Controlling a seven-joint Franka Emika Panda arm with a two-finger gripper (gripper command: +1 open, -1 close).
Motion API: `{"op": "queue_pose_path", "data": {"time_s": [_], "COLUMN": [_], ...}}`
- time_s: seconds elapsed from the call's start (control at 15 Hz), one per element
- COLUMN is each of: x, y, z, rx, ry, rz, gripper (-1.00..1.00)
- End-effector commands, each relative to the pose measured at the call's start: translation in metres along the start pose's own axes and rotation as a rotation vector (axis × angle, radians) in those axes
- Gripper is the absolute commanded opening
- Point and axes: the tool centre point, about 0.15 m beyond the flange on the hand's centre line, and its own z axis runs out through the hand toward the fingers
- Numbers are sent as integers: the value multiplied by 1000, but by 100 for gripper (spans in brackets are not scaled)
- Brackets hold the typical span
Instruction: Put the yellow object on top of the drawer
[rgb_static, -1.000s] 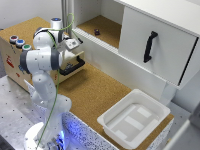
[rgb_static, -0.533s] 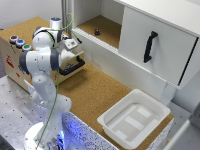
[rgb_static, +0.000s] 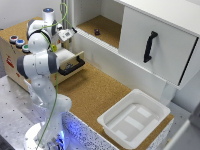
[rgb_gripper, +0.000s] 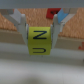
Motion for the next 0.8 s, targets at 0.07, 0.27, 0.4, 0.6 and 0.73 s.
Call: {"op": "queue_pose_path", "data": {"time_s": [0.07, 0.27, 0.4, 0.6, 0.73], "x": [84, 102, 109, 114, 116], "y": [1, -10, -20, -25, -25], "z": [-14, -9, -3, -1, 0], "rx": [18, 44, 60, 78, 79], "ry": [-57, -80, -106, -126, -141], "rz": [-25, -47, -60, -48, -32], "gripper": [-100, -100, -100, -100, 100]}}
